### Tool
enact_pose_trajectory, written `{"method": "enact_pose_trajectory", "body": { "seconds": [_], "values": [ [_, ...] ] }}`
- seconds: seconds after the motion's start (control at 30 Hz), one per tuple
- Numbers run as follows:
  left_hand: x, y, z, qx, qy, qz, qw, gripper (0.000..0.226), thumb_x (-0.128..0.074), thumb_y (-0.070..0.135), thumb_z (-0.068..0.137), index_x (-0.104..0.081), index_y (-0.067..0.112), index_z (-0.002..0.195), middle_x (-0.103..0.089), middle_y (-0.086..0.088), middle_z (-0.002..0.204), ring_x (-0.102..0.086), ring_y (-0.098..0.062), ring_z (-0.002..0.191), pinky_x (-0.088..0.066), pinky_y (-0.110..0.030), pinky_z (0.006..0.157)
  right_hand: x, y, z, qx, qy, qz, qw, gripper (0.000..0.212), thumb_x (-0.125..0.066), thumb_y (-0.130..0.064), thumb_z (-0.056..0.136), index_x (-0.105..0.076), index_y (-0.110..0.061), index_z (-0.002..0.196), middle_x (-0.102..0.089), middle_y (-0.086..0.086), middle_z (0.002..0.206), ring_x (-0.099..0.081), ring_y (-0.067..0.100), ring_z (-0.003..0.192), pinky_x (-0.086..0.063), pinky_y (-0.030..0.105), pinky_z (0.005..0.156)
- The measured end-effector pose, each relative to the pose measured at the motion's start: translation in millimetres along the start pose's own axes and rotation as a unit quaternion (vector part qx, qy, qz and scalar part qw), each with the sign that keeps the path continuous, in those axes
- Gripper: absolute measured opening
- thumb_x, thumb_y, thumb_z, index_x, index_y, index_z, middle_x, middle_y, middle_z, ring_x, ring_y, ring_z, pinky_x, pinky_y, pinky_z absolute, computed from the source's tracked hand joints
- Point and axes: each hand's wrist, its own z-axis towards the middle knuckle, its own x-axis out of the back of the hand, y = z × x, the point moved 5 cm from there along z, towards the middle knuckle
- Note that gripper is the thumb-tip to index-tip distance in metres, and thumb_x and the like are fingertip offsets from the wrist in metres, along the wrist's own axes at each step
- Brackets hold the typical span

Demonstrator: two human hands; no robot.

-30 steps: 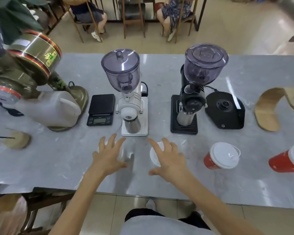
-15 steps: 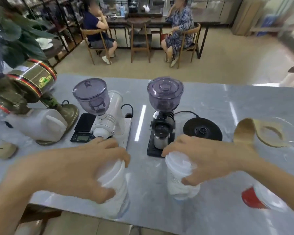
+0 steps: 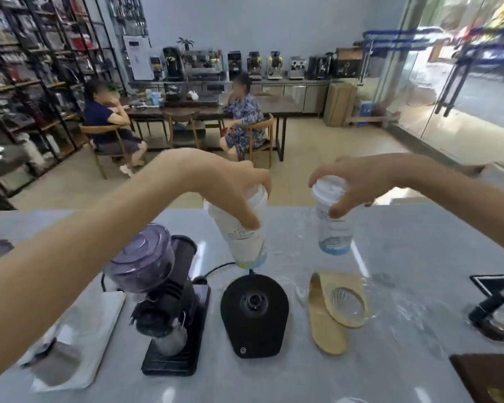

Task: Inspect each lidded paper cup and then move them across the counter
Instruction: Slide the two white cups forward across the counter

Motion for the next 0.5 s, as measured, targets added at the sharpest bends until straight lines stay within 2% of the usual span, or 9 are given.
{"method": "enact_pose_trajectory", "body": {
  "seconds": [0.1,0.2,0.27,0.37,0.43,0.5],
  "values": [
    [-14.3,-6.1,98.3,0.012,0.009,0.014,1.0,0.064,-0.074,0.054,0.077,-0.039,0.039,0.128,-0.042,0.003,0.121,-0.053,-0.027,0.104,-0.055,-0.044,0.085,-11.3,50.9,64.1,-0.04,0.043,0.053,0.997,0.069,-0.082,-0.029,0.078,-0.046,-0.036,0.136,-0.04,-0.001,0.123,-0.055,0.027,0.105,-0.061,0.03,0.059],
    [-49.4,-28.6,176.2,0.018,0.033,0.04,0.999,0.067,-0.075,0.045,0.078,-0.042,0.026,0.134,-0.046,-0.006,0.131,-0.049,-0.027,0.11,-0.049,-0.042,0.092,-44.5,87.0,129.1,-0.062,0.054,0.076,0.994,0.074,-0.083,-0.028,0.076,-0.044,-0.033,0.139,-0.039,0.004,0.127,-0.055,0.03,0.104,-0.059,0.032,0.059],
    [-77.6,-46.0,223.5,0.04,0.041,0.047,0.997,0.065,-0.075,0.04,0.079,-0.042,0.023,0.132,-0.044,-0.01,0.135,-0.044,-0.03,0.116,-0.044,-0.043,0.091,-69.6,104.1,175.9,-0.07,0.064,0.06,0.994,0.078,-0.083,-0.029,0.074,-0.043,-0.031,0.141,-0.04,0.01,0.132,-0.055,0.035,0.107,-0.06,0.038,0.071],
    [-122.0,-75.9,273.2,0.095,0.025,0.031,0.995,0.063,-0.074,0.033,0.081,-0.041,0.025,0.134,-0.038,-0.01,0.138,-0.036,-0.036,0.128,-0.042,-0.056,0.098,-112.1,118.1,236.6,-0.071,0.055,0.04,0.995,0.081,-0.082,-0.032,0.074,-0.041,-0.029,0.144,-0.04,0.015,0.138,-0.05,0.04,0.119,-0.049,0.042,0.098],
    [-144.6,-96.6,293.7,0.122,0.016,0.031,0.992,0.062,-0.074,0.033,0.082,-0.042,0.024,0.134,-0.037,-0.011,0.138,-0.036,-0.037,0.127,-0.042,-0.06,0.1,-135.5,123.9,266.7,-0.064,0.044,0.049,0.996,0.08,-0.081,-0.032,0.075,-0.04,-0.029,0.144,-0.038,0.015,0.139,-0.048,0.041,0.122,-0.043,0.041,0.102],
    [-164.3,-117.3,309.9,0.14,0.001,0.035,0.989,0.063,-0.074,0.034,0.082,-0.042,0.024,0.135,-0.037,-0.012,0.138,-0.037,-0.037,0.127,-0.041,-0.059,0.101,-152.9,130.0,290.5,-0.062,0.03,0.064,0.996,0.078,-0.08,-0.031,0.076,-0.04,-0.029,0.144,-0.037,0.016,0.14,-0.047,0.042,0.122,-0.043,0.043,0.103]
  ]
}}
